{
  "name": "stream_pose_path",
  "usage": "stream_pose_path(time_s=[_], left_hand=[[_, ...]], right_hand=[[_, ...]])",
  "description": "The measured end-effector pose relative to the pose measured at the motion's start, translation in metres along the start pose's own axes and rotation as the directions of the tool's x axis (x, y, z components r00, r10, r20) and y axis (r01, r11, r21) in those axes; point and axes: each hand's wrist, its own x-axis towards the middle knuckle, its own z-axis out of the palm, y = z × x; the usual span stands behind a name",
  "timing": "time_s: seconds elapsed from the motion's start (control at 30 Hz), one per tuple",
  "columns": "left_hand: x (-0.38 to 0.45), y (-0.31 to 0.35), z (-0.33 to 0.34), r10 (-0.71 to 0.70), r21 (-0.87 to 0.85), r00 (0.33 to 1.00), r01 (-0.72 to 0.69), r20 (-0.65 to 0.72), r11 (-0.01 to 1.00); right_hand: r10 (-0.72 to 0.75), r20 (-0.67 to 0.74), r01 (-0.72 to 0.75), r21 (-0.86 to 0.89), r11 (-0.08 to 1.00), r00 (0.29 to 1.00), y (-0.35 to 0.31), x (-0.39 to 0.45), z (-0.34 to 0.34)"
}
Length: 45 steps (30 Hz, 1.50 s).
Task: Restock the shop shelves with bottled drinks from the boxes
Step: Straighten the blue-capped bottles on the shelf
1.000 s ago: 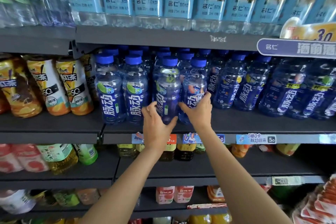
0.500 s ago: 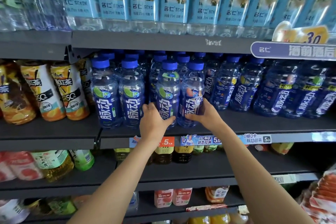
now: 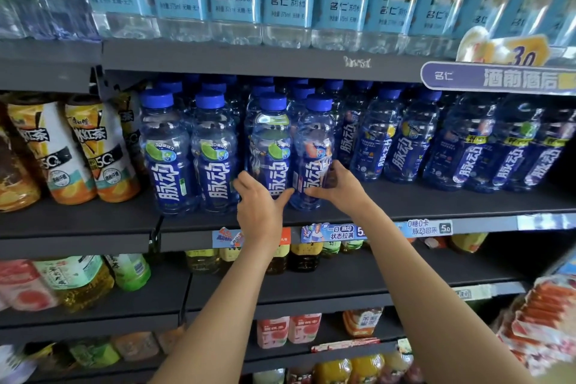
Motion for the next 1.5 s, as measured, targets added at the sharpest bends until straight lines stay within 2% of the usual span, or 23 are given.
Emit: stream_pose_path(time_s=[0.17,0.47,0.53,0.63,0.67,0.7,0.77,0.8,0.83,0.93,1.1,1.27,1.33,1.5], left_hand=[[-0.007,-0.015,-0.008,0.120,-0.038,0.991,-0.118,0.055,0.992],[-0.008,-0.022,-0.007,0.098,0.057,0.994,-0.101,0.046,0.993],[-0.010,-0.022,-0.006,0.115,0.037,0.993,-0.116,0.034,0.993],[-0.019,-0.016,-0.004,0.104,0.008,0.993,-0.104,-0.064,0.995],[-0.024,-0.012,-0.003,0.114,0.014,0.985,-0.113,-0.132,0.994],[-0.027,-0.006,-0.002,0.135,0.016,0.970,-0.134,-0.201,0.991],[-0.031,0.012,0.005,0.189,0.011,0.945,-0.193,-0.267,0.981],[-0.032,0.022,0.012,0.215,0.018,0.941,-0.218,-0.260,0.976],[-0.032,0.030,0.021,0.230,0.030,0.943,-0.230,-0.241,0.973],[-0.032,0.049,0.044,0.199,0.098,0.955,-0.181,-0.219,0.979],[-0.030,0.053,0.055,0.159,0.169,0.954,-0.118,-0.256,0.979],[-0.026,0.047,0.054,0.162,0.106,0.956,-0.140,-0.243,0.984],[-0.026,0.046,0.055,0.163,0.096,0.956,-0.143,-0.246,0.985],[-0.026,0.046,0.052,0.180,0.108,0.957,-0.160,-0.226,0.981]], right_hand=[[-0.009,-0.010,0.008,-0.092,0.996,1.000,-0.005,-0.004,-0.003],[-0.031,-0.016,0.029,-0.108,0.994,0.999,-0.005,-0.006,0.005],[-0.047,0.023,0.050,-0.125,0.991,0.999,-0.004,-0.005,0.002],[-0.068,0.089,0.067,0.009,0.998,0.994,0.000,-0.002,-0.024],[-0.079,0.027,0.077,0.067,0.995,0.997,0.003,0.000,-0.036],[-0.084,-0.107,0.093,0.085,0.992,0.991,0.008,0.004,-0.050],[-0.055,-0.415,0.076,0.034,0.997,0.908,0.020,0.016,-0.076],[-0.018,-0.486,0.032,0.021,0.999,0.874,0.027,0.024,-0.085],[0.016,-0.483,-0.014,0.008,1.000,0.875,0.033,0.033,-0.090],[0.068,-0.337,-0.100,-0.081,0.992,0.939,0.043,0.057,-0.090],[0.104,-0.376,-0.140,-0.069,0.988,0.921,0.037,0.069,-0.085],[-0.071,-0.221,0.034,-0.166,0.986,0.973,0.035,0.061,-0.069],[-0.069,-0.180,0.040,-0.162,0.986,0.981,0.026,0.063,-0.059],[-0.042,-0.257,0.008,-0.128,0.992,0.965,0.010,0.061,-0.029]])
